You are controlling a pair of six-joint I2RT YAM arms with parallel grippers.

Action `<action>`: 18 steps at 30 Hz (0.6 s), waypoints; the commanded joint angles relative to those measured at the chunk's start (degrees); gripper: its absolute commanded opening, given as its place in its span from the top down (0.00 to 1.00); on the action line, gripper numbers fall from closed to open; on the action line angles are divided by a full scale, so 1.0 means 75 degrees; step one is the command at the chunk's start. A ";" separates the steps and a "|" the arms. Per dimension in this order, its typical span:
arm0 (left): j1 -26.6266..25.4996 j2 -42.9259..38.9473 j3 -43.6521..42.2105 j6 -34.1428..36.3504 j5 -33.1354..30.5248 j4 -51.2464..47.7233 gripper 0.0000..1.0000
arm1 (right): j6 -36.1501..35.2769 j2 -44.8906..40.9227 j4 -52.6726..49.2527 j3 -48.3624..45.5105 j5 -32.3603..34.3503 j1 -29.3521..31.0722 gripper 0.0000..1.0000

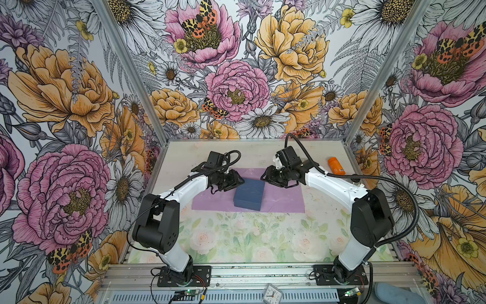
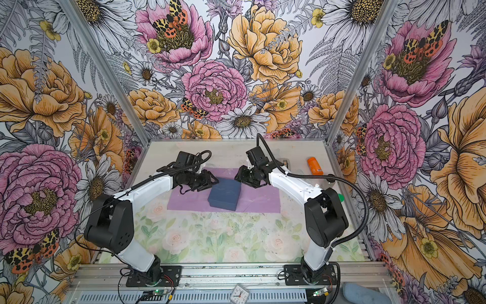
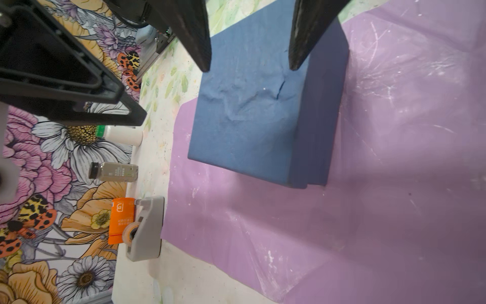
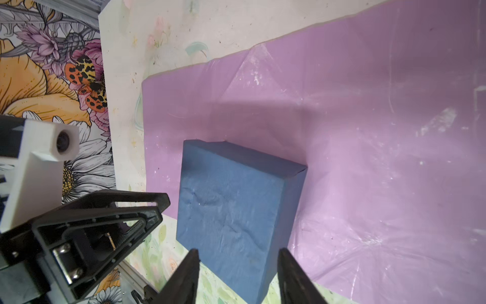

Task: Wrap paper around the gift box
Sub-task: 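Lower the blue box onto the paper center and adjust its position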

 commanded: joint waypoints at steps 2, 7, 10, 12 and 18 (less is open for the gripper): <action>0.0251 -0.0092 -0.0123 0.0204 0.0085 0.0042 0.39 | 0.0157 0.0013 0.0103 -0.0303 -0.0316 0.0222 0.41; 0.0038 0.0112 -0.0308 0.0342 0.0191 0.0132 0.38 | 0.0384 0.0265 0.0290 -0.0478 -0.0501 0.0488 0.36; -0.0022 0.0308 -0.0411 0.0404 0.0214 0.0189 0.38 | 0.0412 0.0583 0.0499 -0.0378 -0.0622 0.0488 0.36; -0.0019 0.0389 -0.0540 0.0395 0.0187 0.0301 0.39 | 0.0386 0.0803 0.0633 -0.0304 -0.0654 0.0493 0.36; -0.0021 0.0614 -0.1196 0.0261 0.0103 0.0798 0.50 | 0.0375 0.1311 0.0807 -0.0490 -0.0474 0.0477 0.42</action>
